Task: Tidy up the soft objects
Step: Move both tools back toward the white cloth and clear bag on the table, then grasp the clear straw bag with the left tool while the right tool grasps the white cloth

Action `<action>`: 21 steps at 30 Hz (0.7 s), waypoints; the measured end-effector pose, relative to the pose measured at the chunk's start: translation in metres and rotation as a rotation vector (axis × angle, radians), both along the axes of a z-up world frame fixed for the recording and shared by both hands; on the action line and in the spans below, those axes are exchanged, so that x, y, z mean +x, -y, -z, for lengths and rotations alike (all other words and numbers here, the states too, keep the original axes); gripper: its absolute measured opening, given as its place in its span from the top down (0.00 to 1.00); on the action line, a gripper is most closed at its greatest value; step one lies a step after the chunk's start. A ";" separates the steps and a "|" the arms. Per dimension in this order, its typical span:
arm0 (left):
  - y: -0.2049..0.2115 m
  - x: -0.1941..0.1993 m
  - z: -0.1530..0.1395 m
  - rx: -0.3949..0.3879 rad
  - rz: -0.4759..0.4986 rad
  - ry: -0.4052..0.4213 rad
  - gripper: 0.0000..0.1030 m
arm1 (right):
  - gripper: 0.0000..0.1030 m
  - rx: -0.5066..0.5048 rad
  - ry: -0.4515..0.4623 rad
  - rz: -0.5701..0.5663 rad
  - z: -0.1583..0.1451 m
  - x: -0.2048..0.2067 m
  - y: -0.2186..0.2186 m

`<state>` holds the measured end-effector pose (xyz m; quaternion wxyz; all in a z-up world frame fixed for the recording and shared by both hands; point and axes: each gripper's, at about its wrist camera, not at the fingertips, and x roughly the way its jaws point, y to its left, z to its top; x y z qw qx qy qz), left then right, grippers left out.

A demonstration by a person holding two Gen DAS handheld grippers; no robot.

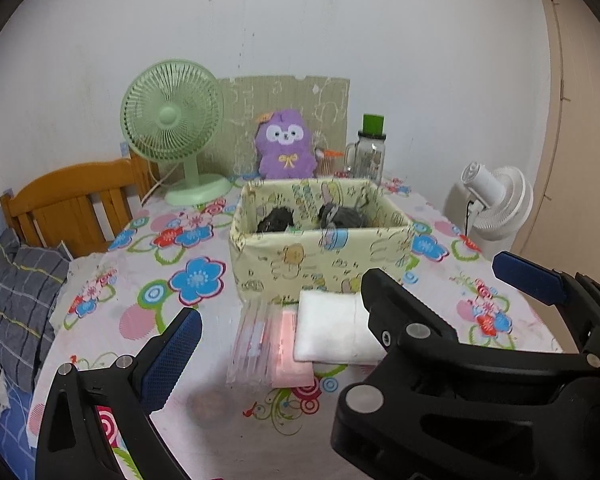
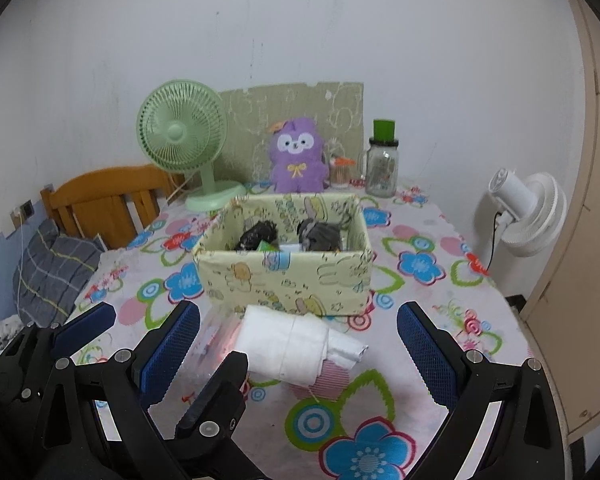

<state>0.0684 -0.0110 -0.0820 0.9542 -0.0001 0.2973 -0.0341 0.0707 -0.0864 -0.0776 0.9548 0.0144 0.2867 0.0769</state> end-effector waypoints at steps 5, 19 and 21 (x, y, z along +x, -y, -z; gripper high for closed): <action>-0.005 0.012 0.016 0.001 -0.001 -0.040 0.00 | 0.03 0.002 -0.034 -0.006 0.017 0.012 -0.003; -0.021 0.040 0.057 0.002 -0.005 -0.150 0.00 | 0.03 -0.016 -0.153 0.016 0.067 0.052 -0.011; -0.024 0.045 0.062 -0.001 -0.015 -0.166 0.00 | 0.03 -0.020 -0.168 0.013 0.073 0.057 -0.013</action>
